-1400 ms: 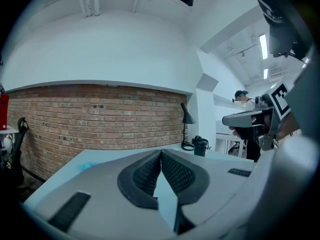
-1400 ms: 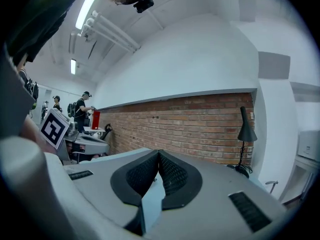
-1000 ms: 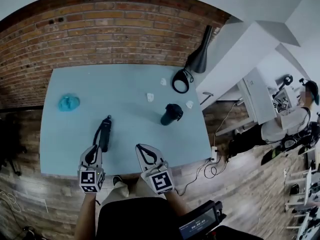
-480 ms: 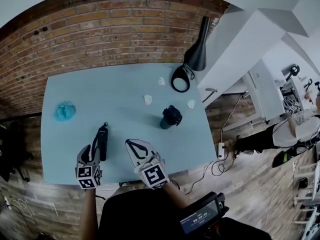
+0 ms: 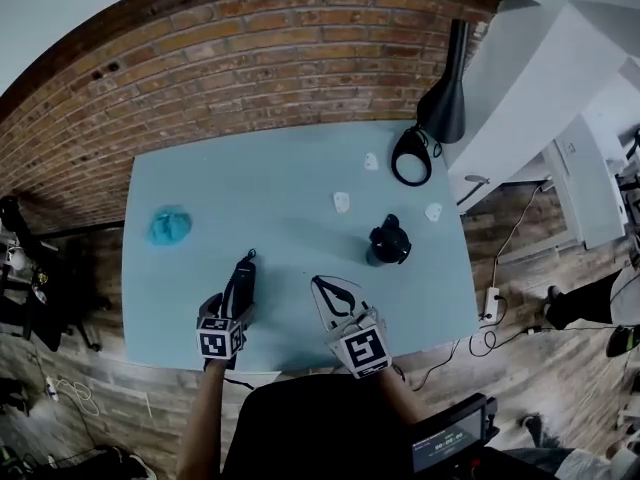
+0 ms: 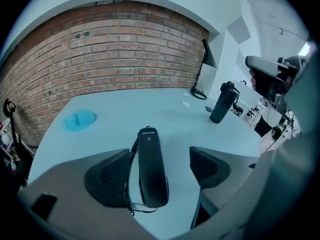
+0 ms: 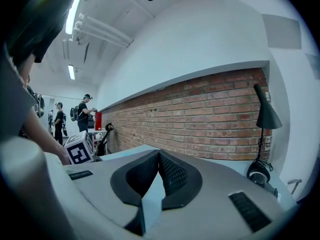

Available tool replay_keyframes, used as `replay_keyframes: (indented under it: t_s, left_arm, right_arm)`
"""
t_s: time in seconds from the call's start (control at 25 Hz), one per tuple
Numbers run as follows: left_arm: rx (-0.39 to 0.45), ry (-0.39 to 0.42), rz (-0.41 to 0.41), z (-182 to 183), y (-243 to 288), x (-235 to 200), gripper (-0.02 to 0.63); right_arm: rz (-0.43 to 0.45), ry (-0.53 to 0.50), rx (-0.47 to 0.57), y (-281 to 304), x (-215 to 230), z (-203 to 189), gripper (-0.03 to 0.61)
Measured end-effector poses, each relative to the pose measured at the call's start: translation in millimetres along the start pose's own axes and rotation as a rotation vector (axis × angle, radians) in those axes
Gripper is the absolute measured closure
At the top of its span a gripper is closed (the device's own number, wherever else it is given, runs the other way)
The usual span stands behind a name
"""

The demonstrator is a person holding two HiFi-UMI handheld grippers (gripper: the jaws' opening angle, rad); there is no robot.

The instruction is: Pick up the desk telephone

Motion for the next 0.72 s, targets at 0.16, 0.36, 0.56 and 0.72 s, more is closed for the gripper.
replay_keyframes:
  t_s: [0.16, 0.36, 0.56, 0.72]
  left_arm:
    - [0.053, -0.031, 0.010, 19.7, -16.6, 3.1, 0.215]
    - [0.236, -0.078, 0.072, 61.8, -65.4, -8.1, 0.215]
    - [0.138, -0.068, 0.047, 47.0, -35.3, -13.4, 0.214]
    - [0.066, -0.085, 0.006, 34.2, -17.5, -7.8, 0.215]
  right_arm:
    - [-0.018, 0.002, 0.000, -0.4, 15.9, -0.2, 0.557]
    - [-0.028, 0.004, -0.005, -1.3, 27.7, -3.6, 0.557]
    - [-0.036, 0.009, -0.012, -1.4, 33.0, -7.2, 0.557]
    - [-0.039, 0.006, -0.029, -3.5, 36.9, -9.7, 0.557]
Point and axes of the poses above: the fingertips, and each gripper's own axes: y forward along the fingers, x to its right, z out of its top, the point moved 7 cm from there along -y, backward along the fingers, and after that the axes turned 14 degrees about z, right-handed, at the moved point
